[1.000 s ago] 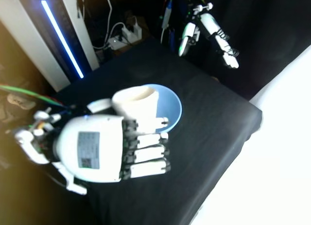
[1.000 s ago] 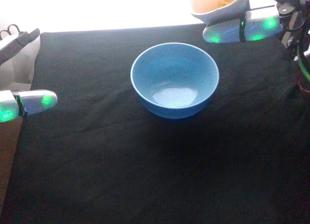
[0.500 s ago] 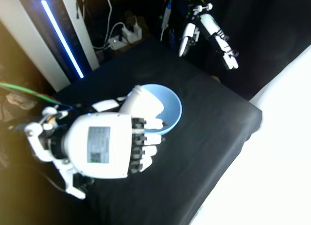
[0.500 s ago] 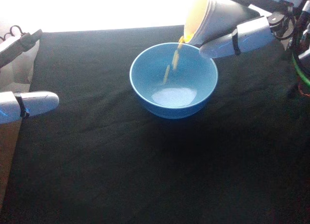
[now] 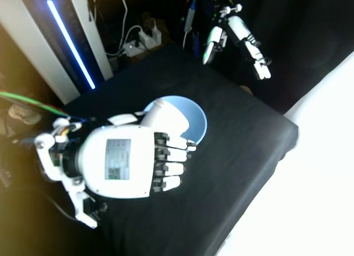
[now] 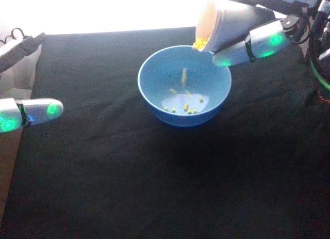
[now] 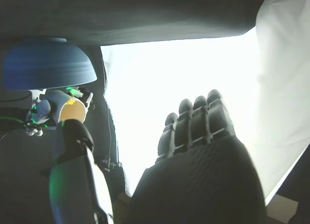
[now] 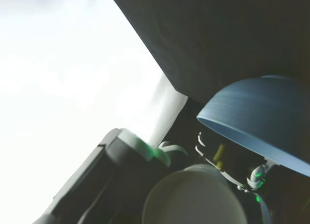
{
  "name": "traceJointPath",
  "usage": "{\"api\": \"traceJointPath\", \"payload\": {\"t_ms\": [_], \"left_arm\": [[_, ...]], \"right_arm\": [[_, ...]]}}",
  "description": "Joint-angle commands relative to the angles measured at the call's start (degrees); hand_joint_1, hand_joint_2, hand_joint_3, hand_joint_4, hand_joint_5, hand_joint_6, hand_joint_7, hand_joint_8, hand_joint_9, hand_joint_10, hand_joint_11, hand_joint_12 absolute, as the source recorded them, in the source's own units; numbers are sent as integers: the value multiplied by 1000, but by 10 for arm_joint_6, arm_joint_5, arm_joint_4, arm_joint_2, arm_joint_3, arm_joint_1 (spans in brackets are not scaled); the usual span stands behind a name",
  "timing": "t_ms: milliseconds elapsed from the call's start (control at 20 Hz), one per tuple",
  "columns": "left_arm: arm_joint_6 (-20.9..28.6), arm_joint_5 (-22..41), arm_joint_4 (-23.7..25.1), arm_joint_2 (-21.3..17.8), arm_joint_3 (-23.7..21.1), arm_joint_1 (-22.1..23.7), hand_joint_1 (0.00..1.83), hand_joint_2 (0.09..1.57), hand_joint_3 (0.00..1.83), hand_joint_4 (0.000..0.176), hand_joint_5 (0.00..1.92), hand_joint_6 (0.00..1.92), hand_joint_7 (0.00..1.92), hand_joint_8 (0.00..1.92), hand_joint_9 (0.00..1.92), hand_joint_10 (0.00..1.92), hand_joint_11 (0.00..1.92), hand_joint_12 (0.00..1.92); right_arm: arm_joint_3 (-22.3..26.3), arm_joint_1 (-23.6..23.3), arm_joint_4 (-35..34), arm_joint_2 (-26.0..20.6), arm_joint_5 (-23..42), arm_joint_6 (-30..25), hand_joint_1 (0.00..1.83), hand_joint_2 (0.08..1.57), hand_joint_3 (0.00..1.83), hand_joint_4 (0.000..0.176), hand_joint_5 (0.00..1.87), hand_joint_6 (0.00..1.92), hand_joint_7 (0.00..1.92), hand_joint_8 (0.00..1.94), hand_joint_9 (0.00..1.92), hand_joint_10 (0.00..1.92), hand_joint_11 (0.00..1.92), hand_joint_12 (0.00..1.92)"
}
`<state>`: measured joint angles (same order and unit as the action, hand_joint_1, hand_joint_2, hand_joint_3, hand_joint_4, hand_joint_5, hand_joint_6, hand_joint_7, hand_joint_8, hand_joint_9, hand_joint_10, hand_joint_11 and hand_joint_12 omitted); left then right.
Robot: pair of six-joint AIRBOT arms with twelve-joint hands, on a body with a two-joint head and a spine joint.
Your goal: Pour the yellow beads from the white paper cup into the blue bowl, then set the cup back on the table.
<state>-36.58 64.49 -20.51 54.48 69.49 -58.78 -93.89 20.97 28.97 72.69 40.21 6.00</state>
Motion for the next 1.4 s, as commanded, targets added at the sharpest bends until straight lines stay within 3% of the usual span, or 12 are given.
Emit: {"api": "traceJointPath", "payload": {"t_ms": [0, 200, 250, 350, 800, 850, 900, 1000, 1050, 1200, 1250, 1350], "left_arm": [[4, 68, -6, -1, 5, 5, 572, 884, 0, 107, 64, 2, 157, 11, 44, 5, 0, 0], [4, 67, -5, -2, 5, 5, 571, 894, 2, 83, 71, 4, 141, 1, 43, 2, 0, 0], [4, 67, -5, -2, 5, 5, 562, 889, 0, 101, 73, 4, 154, 6, 54, 6, 0, 0], [4, 67, -5, -1, 5, 5, 582, 888, 0, 108, 87, 8, 153, 3, 54, 4, 21, 10], [4, 66, -4, -1, 5, 6, 606, 881, 0, 95, 105, 7, 167, 5, 48, 1, 0, 0], [4, 66, -4, -1, 5, 7, 589, 887, 1, 94, 111, 9, 169, 5, 59, 5, 0, 0], [4, 66, -5, -1, 5, 7, 593, 877, 0, 92, 110, 7, 172, 5, 53, 2, 0, 0], [4, 66, -5, -1, 5, 7, 584, 882, 0, 83, 115, 7, 166, 2, 63, 6, 10, 5], [4, 67, -5, -1, 5, 7, 586, 884, 1, 95, 119, 8, 161, 0, 66, 6, 9, 4], [4, 67, -5, -1, 5, 7, 592, 889, 2, 93, 115, 4, 140, 0, 56, 1, 1, 0], [4, 67, -5, -1, 5, 7, 593, 893, 4, 95, 115, 4, 143, 2, 57, 1, 2, 1], [4, 67, -5, -1, 5, 7, 598, 883, 0, 102, 113, 2, 169, 11, 56, 1, 0, 0]], "right_arm": [[0, -13, -24, -7, 52, -4, 909, 1086, 0, 0, 949, 388, 986, 1322, 1073, 1828, 1111, 1921], [4, -22, -2, -11, 38, -4, 1005, 1105, 2, 164, 989, 920, 1124, 1541, 1228, 1906, 1302, 1921], [5, -23, 0, -11, 36, -4, 891, 1097, 0, 0, 959, 396, 1026, 1257, 1094, 1772, 1139, 1921], [5, -24, 5, -11, 34, -4, 987, 1123, 0, 167, 956, 980, 947, 722, 847, 1207, 670, 1722], [11, -28, 18, -14, 30, -4, 981, 1137, 0, 176, 928, 1051, 1103, 11, 893, 659, 482, 1610], [11, -28, 18, -14, 30, -4, 977, 1140, 1, 176, 921, 1062, 1089, 4, 876, 647, 480, 1618], [11, -28, 18, -14, 30, -4, 809, 1141, 0, 0, 952, 437, 1088, 3, 869, 645, 467, 1621], [11, -28, 18, -13, 29, -4, 971, 1139, 3, 169, 922, 1035, 1169, 15, 913, 925, 600, 1711], [11, -28, 18, -13, 29, -4, 814, 1139, 1, 0, 950, 436, 1177, 12, 903, 959, 610, 1709], [11, -28, 20, -13, 28, -4, 953, 1119, 2, 125, 1003, 767, 1131, 4, 913, 637, 501, 1588], [11, -28, 22, -13, 28, -4, 811, 1135, 4, 0, 986, 354, 1126, 1, 927, 558, 482, 1561], [11, -28, 22, -13, 28, -4, 975, 1137, 4, 168, 929, 1024, 1129, 6, 974, 479, 504, 1559]]}}
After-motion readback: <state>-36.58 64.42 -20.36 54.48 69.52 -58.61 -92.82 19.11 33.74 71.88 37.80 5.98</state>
